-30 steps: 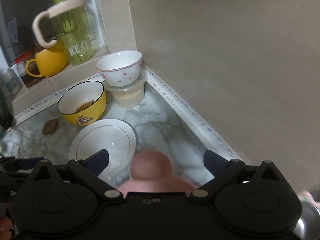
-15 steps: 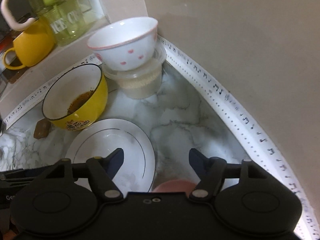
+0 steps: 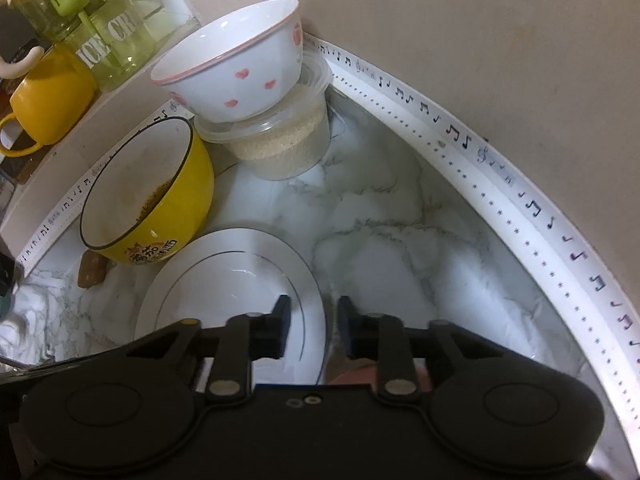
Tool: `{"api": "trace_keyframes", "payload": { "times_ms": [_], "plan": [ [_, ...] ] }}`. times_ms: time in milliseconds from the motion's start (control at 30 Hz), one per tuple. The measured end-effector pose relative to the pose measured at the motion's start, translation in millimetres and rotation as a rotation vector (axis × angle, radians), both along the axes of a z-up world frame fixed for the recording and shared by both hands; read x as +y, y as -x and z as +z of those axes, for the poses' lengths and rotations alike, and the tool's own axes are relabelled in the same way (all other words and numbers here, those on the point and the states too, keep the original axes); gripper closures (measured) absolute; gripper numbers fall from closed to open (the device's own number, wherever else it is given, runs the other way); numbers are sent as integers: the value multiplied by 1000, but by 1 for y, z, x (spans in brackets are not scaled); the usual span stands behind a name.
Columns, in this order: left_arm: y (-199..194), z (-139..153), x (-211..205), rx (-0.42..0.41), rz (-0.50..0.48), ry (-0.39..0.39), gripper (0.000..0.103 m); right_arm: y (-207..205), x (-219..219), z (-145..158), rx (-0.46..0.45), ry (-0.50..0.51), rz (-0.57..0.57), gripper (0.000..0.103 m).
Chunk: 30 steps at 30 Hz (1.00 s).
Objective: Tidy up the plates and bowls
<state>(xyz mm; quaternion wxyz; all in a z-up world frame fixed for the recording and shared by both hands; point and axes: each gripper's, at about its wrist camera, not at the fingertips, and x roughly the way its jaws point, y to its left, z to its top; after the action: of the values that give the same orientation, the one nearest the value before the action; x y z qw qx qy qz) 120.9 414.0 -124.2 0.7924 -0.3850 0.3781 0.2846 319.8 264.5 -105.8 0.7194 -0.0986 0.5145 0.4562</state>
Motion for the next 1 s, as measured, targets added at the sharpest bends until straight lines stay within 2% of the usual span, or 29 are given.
{"api": "trace_keyframes", "payload": {
  "times_ms": [333, 733, 1000],
  "plan": [
    [5, -2, 5, -12, 13, 14, 86, -1, -2, -6, 7, -12, -23, 91],
    [30, 6, -2, -28, 12, -21, 87, 17, -8, 4, -5, -39, 4, 95],
    [54, 19, -15, -47, 0, -35, 87, 36, -28, 15, 21, -69, 0, 96]
  ]
}}
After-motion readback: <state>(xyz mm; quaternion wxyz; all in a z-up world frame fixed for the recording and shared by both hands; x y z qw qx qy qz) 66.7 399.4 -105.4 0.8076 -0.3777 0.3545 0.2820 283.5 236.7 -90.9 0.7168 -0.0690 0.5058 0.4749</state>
